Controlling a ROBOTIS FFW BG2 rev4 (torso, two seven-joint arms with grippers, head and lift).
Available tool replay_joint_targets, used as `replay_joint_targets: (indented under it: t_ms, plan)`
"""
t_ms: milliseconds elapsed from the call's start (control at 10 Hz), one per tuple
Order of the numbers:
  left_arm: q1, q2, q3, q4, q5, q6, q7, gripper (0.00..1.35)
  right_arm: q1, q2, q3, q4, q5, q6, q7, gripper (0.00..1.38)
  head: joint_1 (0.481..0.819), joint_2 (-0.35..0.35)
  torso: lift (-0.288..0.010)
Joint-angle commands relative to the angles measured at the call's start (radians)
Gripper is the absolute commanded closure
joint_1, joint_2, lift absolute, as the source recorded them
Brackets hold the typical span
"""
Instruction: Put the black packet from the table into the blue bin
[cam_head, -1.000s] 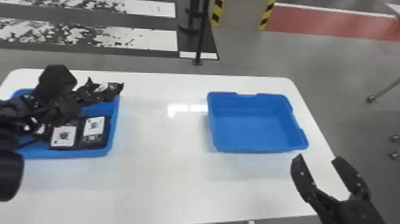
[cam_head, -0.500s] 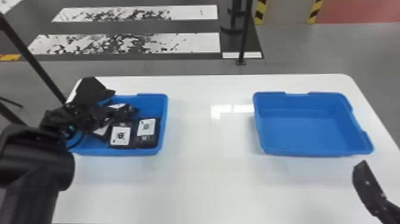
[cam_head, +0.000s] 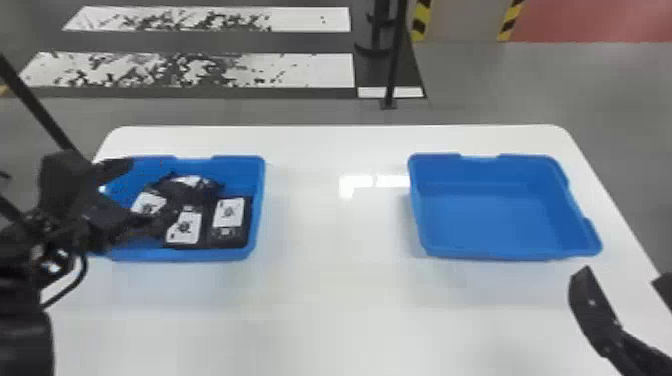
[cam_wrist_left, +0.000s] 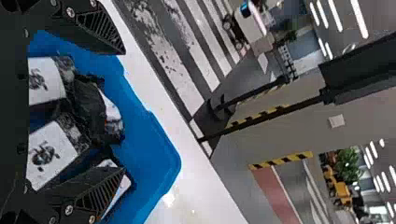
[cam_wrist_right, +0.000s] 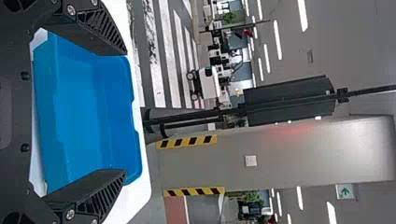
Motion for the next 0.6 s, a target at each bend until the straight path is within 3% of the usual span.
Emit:
replay_joint_targets:
  t_ms: [0, 100, 300, 500]
  plan:
    - [0.121, -0.084, 0.159, -0.112, 0.074, -0.094, 0.020, 0.15, 0.009, 0.001, -0.002, -0.006, -0.002, 0.000, -0.001, 0.12, 0.695, 0.049, -0.110]
    - [0.188, -0.130, 0.221, -0.152, 0.156, -0.148, 0.057, 0.15, 0.009, 0.001, -0.002, -0.008, -0.004, 0.000, -0.001, 0.12, 0.695, 0.103, -0.110]
    - [0.357, -0.130, 0.233, -0.230, 0.353, -0.258, 0.191, 0.15, 0.011, 0.001, -0.002, -0.008, -0.002, 0.000, -0.001, 0.12, 0.695, 0.188, -0.110]
    - [0.529, -0.130, 0.157, -0.318, 0.501, -0.337, 0.327, 0.15, 0.026, 0.001, -0.002, -0.021, -0.004, 0.002, -0.001, 0.12, 0.695, 0.195, -0.110]
